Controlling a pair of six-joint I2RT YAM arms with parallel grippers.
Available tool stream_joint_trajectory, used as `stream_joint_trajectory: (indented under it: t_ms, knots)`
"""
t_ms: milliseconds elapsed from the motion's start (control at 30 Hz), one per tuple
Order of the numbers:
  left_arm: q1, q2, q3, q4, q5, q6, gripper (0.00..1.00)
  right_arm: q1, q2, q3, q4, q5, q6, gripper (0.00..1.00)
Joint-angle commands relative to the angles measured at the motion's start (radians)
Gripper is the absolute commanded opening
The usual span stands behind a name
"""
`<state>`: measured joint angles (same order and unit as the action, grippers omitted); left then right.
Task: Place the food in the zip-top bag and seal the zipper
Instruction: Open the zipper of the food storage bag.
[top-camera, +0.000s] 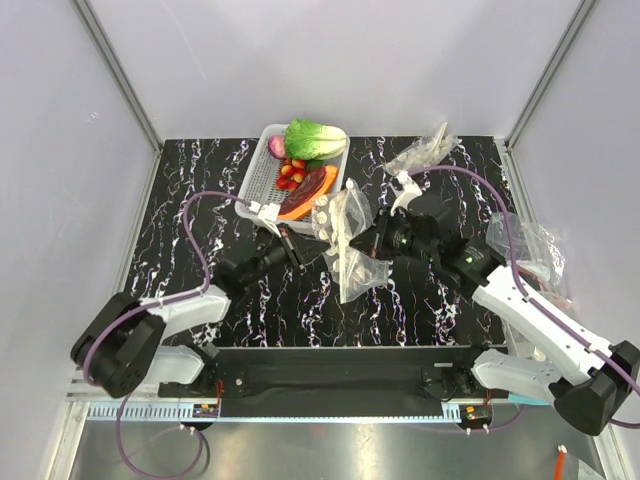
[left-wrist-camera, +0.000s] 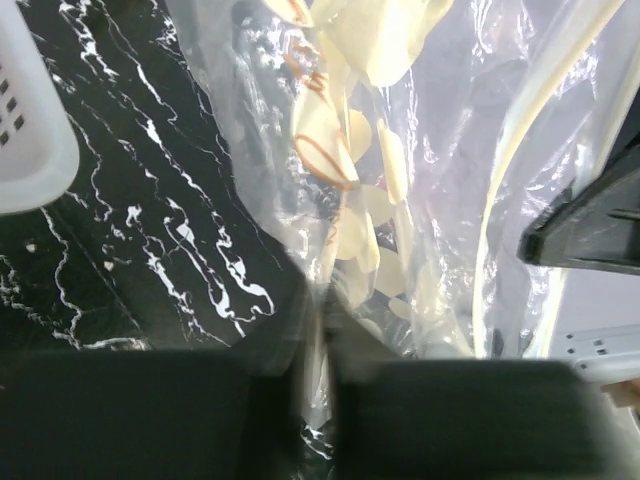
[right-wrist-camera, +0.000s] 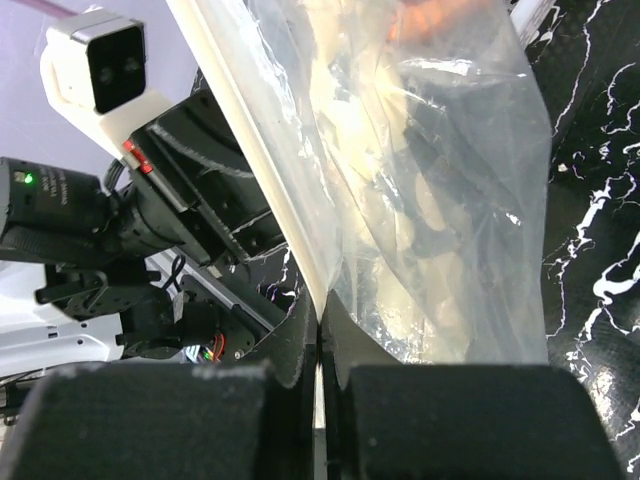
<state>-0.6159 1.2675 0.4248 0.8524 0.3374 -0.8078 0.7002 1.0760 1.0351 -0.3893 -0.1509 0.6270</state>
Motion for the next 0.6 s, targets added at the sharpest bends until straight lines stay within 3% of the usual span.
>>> stream_joint_trajectory:
  t_ms: [0, 233, 400, 533, 567]
  knots:
    - [0.015, 0.064, 0.046, 0.189, 0.057, -0.014, 0.0, 0.002, -0.042, 0.04, -0.006, 0.026, -0.003, 0.0]
    - [0.226, 0.194, -0.115, 0.347, 0.114, -0.175, 0.0, -0.018, -0.112, 0.175, -0.274, 0.253, -0.085, 0.0]
    - [0.242, 0.268, -0.126, 0.37, 0.123, -0.206, 0.0, -0.045, -0.149, 0.261, -0.378, 0.365, -0.134, 0.0]
    - [0.242, 0.254, -0.11, 0.335, 0.126, -0.194, 0.0, -0.048, -0.151, 0.263, -0.387, 0.361, -0.139, 0.0]
    - [0.242, 0.227, -0.106, 0.291, 0.124, -0.176, 0.06, -0.05, -0.149, 0.254, -0.382, 0.352, -0.139, 0.0]
